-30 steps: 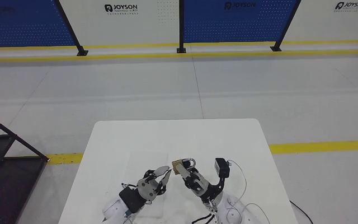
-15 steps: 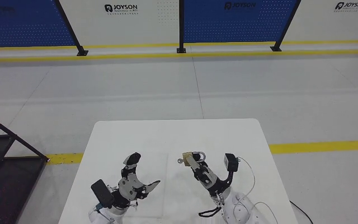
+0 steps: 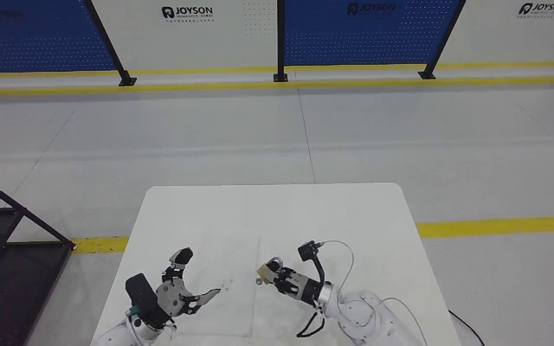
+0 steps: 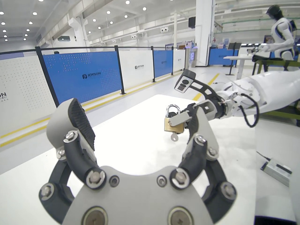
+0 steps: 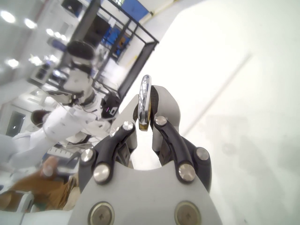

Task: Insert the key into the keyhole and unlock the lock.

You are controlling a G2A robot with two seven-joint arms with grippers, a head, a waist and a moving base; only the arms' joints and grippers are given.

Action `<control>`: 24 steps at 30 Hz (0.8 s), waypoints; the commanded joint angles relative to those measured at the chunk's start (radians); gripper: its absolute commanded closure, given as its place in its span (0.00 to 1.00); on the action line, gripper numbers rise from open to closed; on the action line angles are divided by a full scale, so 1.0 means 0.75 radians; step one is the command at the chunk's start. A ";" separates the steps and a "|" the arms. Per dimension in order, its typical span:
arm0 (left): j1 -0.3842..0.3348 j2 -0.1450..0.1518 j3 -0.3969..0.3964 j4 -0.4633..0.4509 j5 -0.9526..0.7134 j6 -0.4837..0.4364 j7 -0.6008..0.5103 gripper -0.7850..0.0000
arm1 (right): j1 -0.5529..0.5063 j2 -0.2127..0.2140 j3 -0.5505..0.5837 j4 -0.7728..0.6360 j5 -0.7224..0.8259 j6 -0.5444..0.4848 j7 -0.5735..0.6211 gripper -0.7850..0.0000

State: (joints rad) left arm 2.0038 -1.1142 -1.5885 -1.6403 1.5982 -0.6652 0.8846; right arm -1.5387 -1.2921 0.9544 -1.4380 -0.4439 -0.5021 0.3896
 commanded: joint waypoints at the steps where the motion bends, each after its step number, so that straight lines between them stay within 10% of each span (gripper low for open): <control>1: 0.008 0.004 -0.013 -0.003 0.022 0.014 -0.060 0.00 | 0.018 -0.001 -0.018 0.021 -0.004 0.056 0.070 1.00; 24: -0.010 0.006 -0.001 -0.006 -0.025 0.111 -0.199 0.00 | 0.095 -0.003 -0.122 0.090 -0.045 0.180 0.164 1.00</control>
State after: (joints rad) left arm 2.0009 -1.1091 -1.5888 -1.6459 1.5932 -0.5889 0.7526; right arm -1.4719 -1.2922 0.8701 -1.3719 -0.4796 -0.3729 0.5177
